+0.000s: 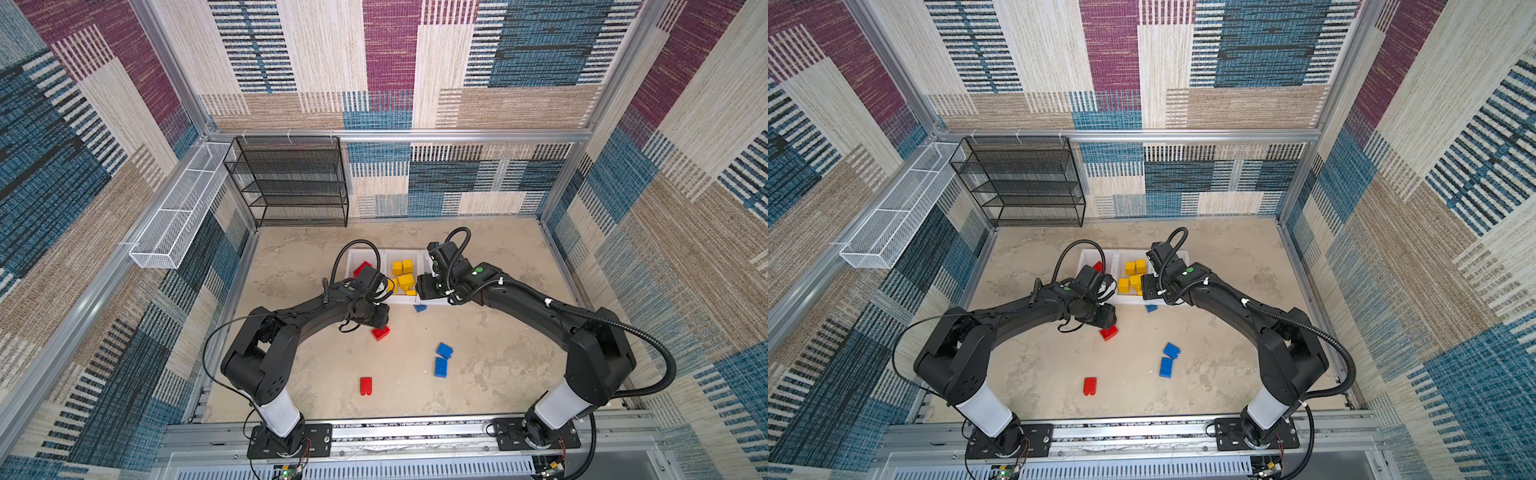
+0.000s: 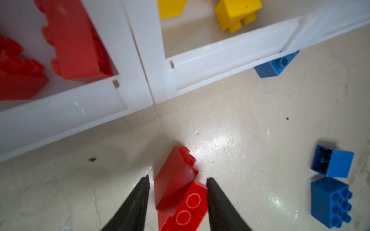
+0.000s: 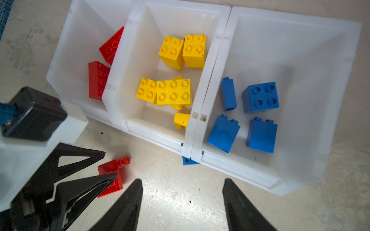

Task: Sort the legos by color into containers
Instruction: 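Lower the left gripper onto a red brick by the bin front and grasp it, then lift the red brick into the red compartment and open the left gripper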

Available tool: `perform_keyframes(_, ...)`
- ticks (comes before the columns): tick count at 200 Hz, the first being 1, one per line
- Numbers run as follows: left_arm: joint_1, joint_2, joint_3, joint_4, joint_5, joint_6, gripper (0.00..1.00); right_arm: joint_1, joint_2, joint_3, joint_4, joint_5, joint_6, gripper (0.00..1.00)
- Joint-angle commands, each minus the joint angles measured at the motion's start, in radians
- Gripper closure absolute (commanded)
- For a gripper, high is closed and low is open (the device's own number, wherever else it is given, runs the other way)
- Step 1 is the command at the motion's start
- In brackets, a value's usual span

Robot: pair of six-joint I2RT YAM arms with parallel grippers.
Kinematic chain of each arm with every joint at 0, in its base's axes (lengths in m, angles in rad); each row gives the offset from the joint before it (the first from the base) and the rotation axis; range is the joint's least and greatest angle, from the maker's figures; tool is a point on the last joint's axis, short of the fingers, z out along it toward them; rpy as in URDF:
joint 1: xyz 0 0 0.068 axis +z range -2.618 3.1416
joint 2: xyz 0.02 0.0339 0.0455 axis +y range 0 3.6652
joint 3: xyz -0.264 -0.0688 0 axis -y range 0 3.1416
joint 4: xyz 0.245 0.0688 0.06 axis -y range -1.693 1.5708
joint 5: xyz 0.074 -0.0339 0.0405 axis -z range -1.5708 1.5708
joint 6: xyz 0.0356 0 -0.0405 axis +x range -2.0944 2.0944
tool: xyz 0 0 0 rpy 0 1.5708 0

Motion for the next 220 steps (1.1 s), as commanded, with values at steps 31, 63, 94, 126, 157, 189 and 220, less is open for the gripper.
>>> perform_keyframes(31, 0.001, 0.048, 0.038, -0.025, -0.045, 0.056, 0.58, 0.000, -0.008, -0.015, 0.032, -0.008, 0.014, 0.34)
perform_keyframes(63, 0.002, 0.059, 0.042, -0.026, -0.047, 0.060, 0.70, -0.001, -0.001, -0.016, 0.039, -0.012, 0.013, 0.34)
perform_keyframes(94, 0.001, 0.064, 0.043, -0.025, -0.053, 0.062, 0.82, 0.000, 0.011, -0.009, 0.037, -0.012, 0.008, 0.34)
perform_keyframes(126, 0.001, 0.054, 0.040, -0.036, -0.066, 0.056, 0.89, 0.000, 0.018, 0.003, 0.031, -0.010, 0.002, 0.34)
perform_keyframes(157, 0.001, -0.005, 0.013, -0.044, -0.047, 0.015, 0.89, 0.000, 0.013, 0.000, 0.037, -0.003, -0.004, 0.35)
perform_keyframes(189, 0.001, -0.123, -0.037, -0.028, -0.043, -0.033, 0.89, 0.000, 0.011, 0.005, 0.039, -0.014, -0.004, 0.35)
perform_keyframes(220, 0.018, -0.203, -0.017, -0.025, -0.052, -0.035, 0.88, 0.000, -0.006, 0.003, 0.035, -0.011, -0.001, 0.35)
